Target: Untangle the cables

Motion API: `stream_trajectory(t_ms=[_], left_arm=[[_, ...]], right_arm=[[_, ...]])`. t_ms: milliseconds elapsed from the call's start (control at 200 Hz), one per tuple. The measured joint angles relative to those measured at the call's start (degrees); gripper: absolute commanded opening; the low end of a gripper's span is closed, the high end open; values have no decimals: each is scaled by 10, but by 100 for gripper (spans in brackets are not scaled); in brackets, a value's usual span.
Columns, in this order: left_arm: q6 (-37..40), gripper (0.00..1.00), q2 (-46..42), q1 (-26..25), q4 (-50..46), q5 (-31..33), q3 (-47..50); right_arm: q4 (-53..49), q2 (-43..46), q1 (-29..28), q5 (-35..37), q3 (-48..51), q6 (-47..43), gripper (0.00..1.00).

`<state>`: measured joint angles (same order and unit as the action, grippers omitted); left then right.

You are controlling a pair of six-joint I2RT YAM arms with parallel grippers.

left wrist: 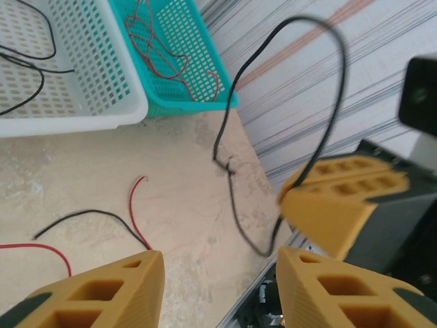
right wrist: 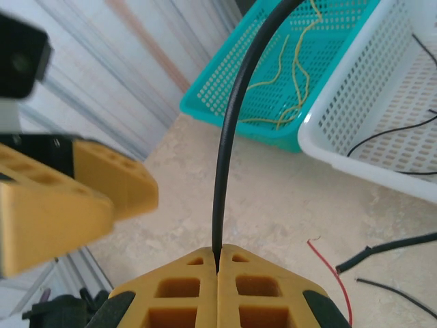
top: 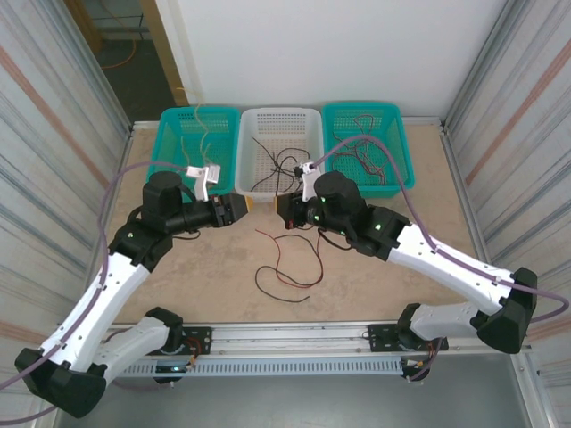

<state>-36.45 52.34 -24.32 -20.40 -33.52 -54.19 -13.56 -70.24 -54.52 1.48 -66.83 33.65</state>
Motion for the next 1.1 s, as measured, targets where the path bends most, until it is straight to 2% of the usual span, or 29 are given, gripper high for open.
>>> stream_trajectory(t_ms=[381, 591, 757, 1097], left_arm=[[-33, 37, -1, 0, 48, 0, 72], [-52, 38, -8, -2, 108, -18, 104], [-54, 37, -14, -23, 143, -25, 108], [-44, 33, 1, -37, 141, -13, 108]], right_arm=[[7, 0, 30, -10, -1, 22, 0], [12, -16, 36, -26, -19, 25, 0], [16, -34, 43, -40, -46, 30, 0], [5, -89, 90, -76, -122, 30, 0]])
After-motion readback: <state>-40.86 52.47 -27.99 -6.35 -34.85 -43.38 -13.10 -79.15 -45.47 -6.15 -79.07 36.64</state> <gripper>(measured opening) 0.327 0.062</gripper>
